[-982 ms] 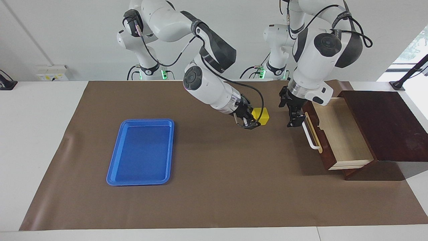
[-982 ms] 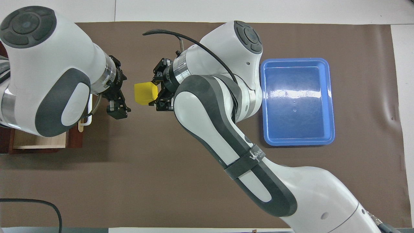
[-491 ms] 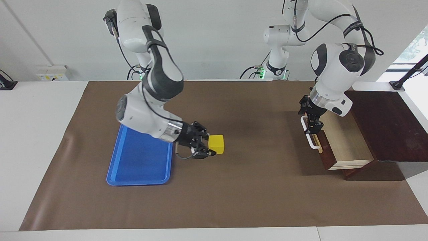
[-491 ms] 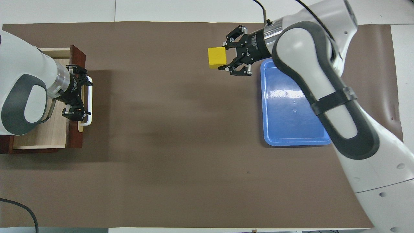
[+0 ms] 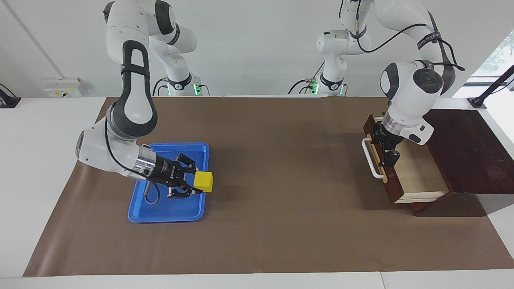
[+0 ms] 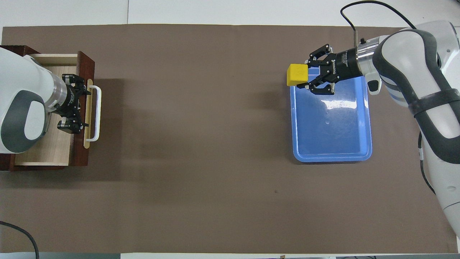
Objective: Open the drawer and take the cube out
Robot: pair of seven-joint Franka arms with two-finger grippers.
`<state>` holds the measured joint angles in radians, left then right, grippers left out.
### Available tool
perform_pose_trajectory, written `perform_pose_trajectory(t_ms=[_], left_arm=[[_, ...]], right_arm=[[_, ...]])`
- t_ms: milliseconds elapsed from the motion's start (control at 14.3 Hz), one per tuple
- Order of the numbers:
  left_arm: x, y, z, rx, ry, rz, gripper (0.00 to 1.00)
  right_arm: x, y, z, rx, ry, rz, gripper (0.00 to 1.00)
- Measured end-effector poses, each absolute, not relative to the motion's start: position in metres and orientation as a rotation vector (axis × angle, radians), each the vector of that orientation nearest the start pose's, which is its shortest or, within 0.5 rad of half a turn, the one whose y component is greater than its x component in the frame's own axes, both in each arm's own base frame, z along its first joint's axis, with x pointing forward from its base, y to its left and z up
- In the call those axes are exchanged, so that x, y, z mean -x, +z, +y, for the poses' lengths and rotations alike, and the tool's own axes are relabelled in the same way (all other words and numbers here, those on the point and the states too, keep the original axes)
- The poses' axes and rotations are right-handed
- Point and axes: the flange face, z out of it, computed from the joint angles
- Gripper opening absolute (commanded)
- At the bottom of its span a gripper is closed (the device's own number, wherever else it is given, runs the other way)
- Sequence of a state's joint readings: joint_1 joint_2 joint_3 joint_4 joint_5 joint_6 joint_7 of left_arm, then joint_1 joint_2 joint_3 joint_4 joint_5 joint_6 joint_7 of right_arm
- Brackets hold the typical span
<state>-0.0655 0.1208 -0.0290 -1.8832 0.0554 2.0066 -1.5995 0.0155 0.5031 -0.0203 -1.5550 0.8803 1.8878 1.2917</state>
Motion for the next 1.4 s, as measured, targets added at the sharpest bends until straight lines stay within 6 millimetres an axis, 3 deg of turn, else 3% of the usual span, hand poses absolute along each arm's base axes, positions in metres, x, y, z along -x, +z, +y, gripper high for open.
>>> perform_pose_trajectory(t_ms=[210,351,561,771,1192,1402], left_arm=[[-0.590,0.445,-0.031,2.319,-0.046,-2.083,1.00],[-0.591,0.446,-0.003,2.323,-0.049,-2.084,1.00],[-0.592,0.448,0.053,2.319,-0.087,-2.099,1.00],[-0.589,0.448,0.089,2.311,-0.103,-2.113,1.00],[-0.589,0.448,0.092,2.323,-0.097,-2.103,1.00],[-0.589,0.459,0.089,2.420,-0.067,-1.962,1.00]], right_arm=[[-0.666,0.331,0.002,1.675,0.786,1.835,0.00],[-0.656,0.311,-0.026,1.660,0.762,1.864,0.00],[-0.636,0.279,-0.045,1.672,0.719,1.892,0.00],[-0.620,0.266,-0.045,1.684,0.732,1.896,0.00],[-0.600,0.255,-0.051,1.769,0.703,1.812,0.00],[-0.598,0.253,-0.051,1.782,0.698,1.798,0.00]])
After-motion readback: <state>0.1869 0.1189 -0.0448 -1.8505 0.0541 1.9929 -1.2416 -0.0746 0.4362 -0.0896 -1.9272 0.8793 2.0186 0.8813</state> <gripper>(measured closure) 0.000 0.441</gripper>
